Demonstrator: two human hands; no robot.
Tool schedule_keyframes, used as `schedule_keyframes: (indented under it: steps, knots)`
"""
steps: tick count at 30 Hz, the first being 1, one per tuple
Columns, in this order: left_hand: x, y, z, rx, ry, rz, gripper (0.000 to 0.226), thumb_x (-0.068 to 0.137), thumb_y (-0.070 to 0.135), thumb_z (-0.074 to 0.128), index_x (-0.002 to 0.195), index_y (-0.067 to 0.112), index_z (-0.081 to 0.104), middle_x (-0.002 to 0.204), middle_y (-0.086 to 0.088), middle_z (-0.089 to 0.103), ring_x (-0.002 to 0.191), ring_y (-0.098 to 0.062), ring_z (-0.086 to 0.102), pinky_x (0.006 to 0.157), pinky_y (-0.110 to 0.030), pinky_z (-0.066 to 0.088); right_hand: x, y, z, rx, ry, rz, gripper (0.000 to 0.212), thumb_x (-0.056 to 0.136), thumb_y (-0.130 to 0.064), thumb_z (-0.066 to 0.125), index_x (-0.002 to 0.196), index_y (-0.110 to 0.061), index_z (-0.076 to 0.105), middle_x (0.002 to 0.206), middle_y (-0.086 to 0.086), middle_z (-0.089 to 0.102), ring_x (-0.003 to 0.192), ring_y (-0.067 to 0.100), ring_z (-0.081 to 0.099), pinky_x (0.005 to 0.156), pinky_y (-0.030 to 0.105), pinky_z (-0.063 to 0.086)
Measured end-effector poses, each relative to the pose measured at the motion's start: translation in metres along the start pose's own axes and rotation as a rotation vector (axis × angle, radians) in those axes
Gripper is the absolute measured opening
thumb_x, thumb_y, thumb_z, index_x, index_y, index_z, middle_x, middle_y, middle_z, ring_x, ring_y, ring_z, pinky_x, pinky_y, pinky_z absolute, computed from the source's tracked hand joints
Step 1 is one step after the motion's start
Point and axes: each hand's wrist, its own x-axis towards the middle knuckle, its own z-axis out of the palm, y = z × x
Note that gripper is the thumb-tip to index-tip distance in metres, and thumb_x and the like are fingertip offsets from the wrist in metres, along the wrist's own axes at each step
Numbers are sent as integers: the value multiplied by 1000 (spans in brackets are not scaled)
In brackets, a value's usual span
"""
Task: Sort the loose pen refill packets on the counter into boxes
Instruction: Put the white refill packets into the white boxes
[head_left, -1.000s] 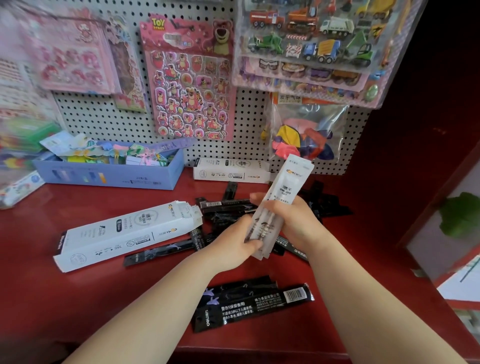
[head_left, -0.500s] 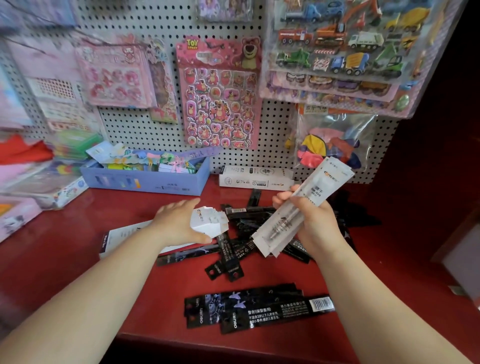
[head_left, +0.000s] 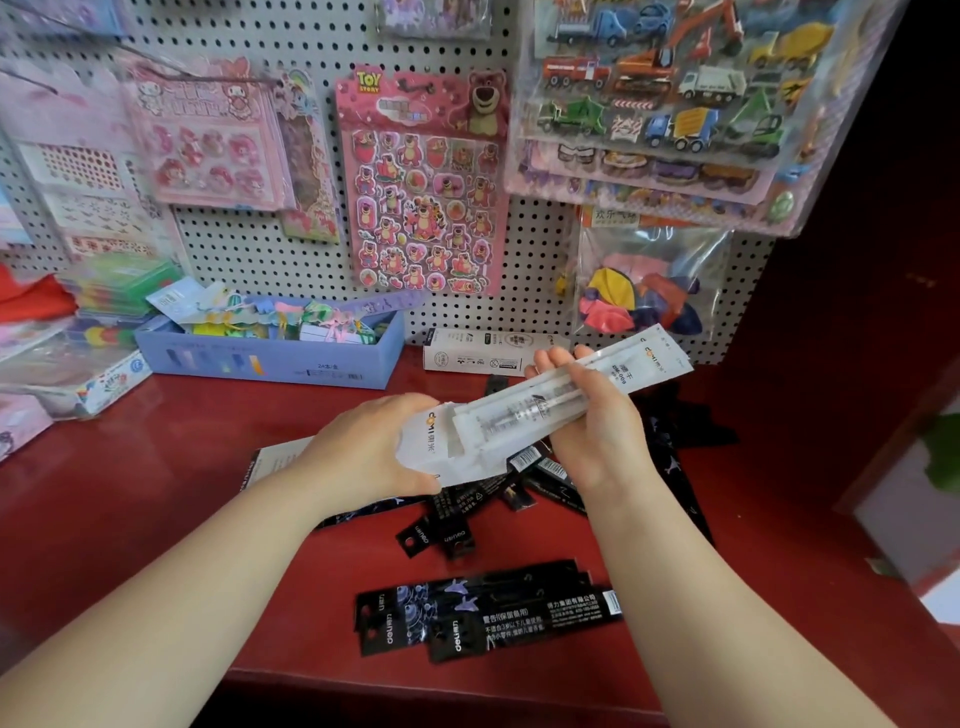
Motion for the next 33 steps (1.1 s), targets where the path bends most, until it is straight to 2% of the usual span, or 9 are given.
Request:
schedule_keyframes:
  steps: [4, 6, 9, 14, 22, 27, 31, 33]
  knots:
    - [-5, 7, 8, 2, -16, 35, 77, 69, 32, 74, 135, 25, 35, 137, 6, 43, 125, -14, 38, 94, -24, 32, -4, 3, 0, 44, 61, 2, 18, 92, 5, 39, 87, -9, 49, 83, 9, 60, 80, 19, 61, 92, 35, 44]
    - [-5, 9, 10, -29, -3, 34, 78, 69, 31, 75, 135, 25, 35, 136, 7, 43, 121, -13, 39, 92, -22, 31, -4, 4, -2, 67, 71, -1, 17, 93, 4, 38, 90, -8, 50, 84, 9, 59, 80, 18, 61, 92, 34, 43]
    - [-3, 9, 9, -102, 24, 30, 75, 67, 28, 76, 132, 28, 38, 126, 8, 47, 101, -6, 37, 83, -22, 30, -4, 6, -5, 72, 88, -11, 16, 93, 4, 37, 92, -7, 49, 83, 8, 58, 80, 19, 61, 91, 34, 44]
    - [-3, 8, 10, -173, 48, 20, 73, 66, 26, 78, 129, 29, 40, 111, 14, 43, 101, -6, 38, 82, -21, 29, -5, 6, -9, 41, 115, -30, 16, 93, 6, 38, 88, -6, 48, 82, 9, 59, 79, 19, 62, 86, 34, 49]
    - [-3, 8, 14, -175, 58, 19, 75, 66, 28, 78, 130, 29, 39, 113, 15, 40, 103, -4, 36, 86, -21, 29, -7, 5, -10, 43, 98, -57, 18, 92, 7, 38, 84, -7, 48, 78, 8, 59, 79, 19, 62, 84, 30, 49]
    - [-2, 14, 15, -128, 63, 37, 76, 67, 30, 76, 132, 29, 37, 128, 9, 44, 102, -5, 36, 83, -22, 29, -11, 8, 1, -57, 34, -100, 23, 89, 8, 42, 74, -9, 47, 70, 5, 57, 77, 17, 61, 88, 28, 47]
    - [0, 18, 17, -135, 91, 47, 77, 66, 32, 76, 133, 29, 36, 133, 8, 44, 112, -9, 39, 85, -21, 28, -12, 15, 3, -16, 17, -46, 21, 92, 3, 39, 78, -11, 45, 73, 3, 59, 77, 15, 62, 78, 26, 50]
    - [0, 20, 19, -142, 103, 49, 77, 66, 32, 76, 132, 28, 37, 134, 8, 43, 118, -11, 39, 86, -20, 28, -11, 19, -1, -90, -12, -35, 19, 94, -2, 39, 81, -13, 46, 77, 1, 59, 78, 14, 61, 73, 27, 49]
